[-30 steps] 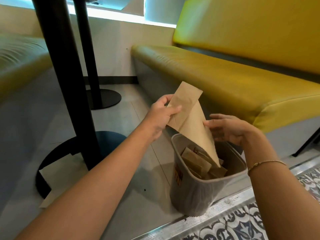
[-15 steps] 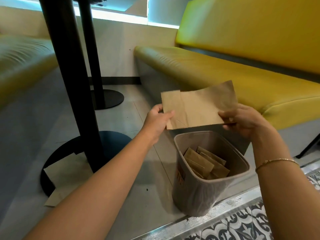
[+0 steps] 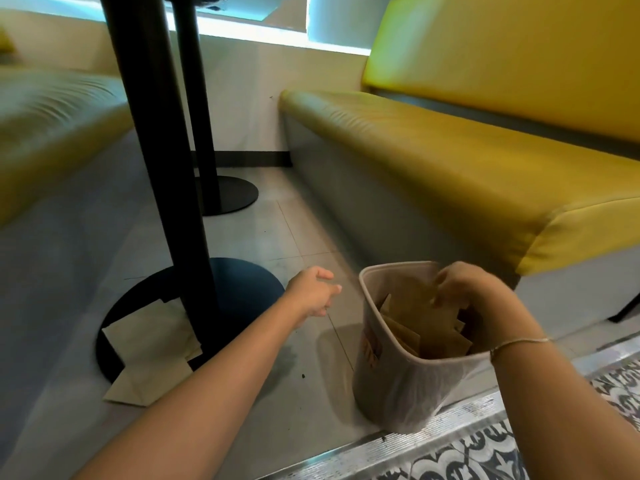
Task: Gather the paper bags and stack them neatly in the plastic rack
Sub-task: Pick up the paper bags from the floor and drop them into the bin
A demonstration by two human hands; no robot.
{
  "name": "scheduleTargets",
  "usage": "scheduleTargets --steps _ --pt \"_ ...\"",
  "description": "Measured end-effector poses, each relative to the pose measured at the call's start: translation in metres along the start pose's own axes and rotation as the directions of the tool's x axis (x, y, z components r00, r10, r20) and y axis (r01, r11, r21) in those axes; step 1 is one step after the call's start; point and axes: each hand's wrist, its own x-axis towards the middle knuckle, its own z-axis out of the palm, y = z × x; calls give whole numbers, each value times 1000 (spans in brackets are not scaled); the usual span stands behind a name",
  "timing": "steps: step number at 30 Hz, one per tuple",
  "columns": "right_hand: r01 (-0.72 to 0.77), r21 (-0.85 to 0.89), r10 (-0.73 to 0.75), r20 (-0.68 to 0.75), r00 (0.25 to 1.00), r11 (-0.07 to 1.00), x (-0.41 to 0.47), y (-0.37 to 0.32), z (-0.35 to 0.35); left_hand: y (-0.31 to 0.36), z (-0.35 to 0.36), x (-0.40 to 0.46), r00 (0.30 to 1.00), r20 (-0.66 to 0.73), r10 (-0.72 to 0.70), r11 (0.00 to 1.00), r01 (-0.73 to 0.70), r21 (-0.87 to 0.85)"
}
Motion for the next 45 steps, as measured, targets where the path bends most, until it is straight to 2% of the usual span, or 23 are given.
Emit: scheduleTargets --steps 3,7,10,15,19,24,26,29,31,33,34,37,39,40,43,45 --pt "71 98 -68 -28 997 993 0 -20 14 -14 -5 3 999 14 -31 996 30 89" --pt "326 36 -319 -128 939 945 -2 -73 25 -40 -21 7 997 -34 -62 971 68 231" --pt "457 19 -451 -133 883 889 -5 -110 53 -72 -41 8 991 -98 -92 896 126 426" --pt "598 -25 -595 77 800 801 -12 -150 127 -165 -95 -3 934 -245 -258 731 355 582" --pt "652 -74 -621 240 746 754 -16 -161 182 -231 -144 -16 902 -373 -219 572 428 700" --pt "658 -109 -602 316 733 745 -12 -163 218 -274 -173 -15 931 -309 -194 430 364 826" --pt "655 -112 -596 322 735 747 -8 -162 227 -283 -169 -12 935 -296 -196 419 353 837" --pt "652 -105 -594 324 737 751 -3 -163 237 -288 -156 -16 962 -271 -21 394 257 883" --pt "657 -102 -597 332 731 747 -3 -165 243 -286 -145 -15 964 -222 149 319 166 933" --pt "662 -105 -597 345 724 742 -4 -168 251 -279 -139 -14 977 -149 150 283 101 954" --pt "663 -106 -597 349 722 741 -6 -171 254 -278 -135 -14 980 -108 164 300 55 952" --pt "669 -107 -601 351 718 736 -9 -176 263 -263 -122 -11 902 -25 432 423 -178 888" --pt "686 -138 -612 353 708 714 -11 -178 267 -260 -114 -6 790 -59 611 456 -289 842" --pt "692 -159 -614 354 706 704 -11 -178 268 -256 -109 -4 752 -99 652 506 -334 795" --pt "696 -278 -607 345 716 662 -12 -176 267 -247 -104 -2 705 -253 662 637 -352 685" --pt "680 -327 -604 313 733 656 -12 -173 264 -253 -108 -4 741 -401 539 742 -191 643"
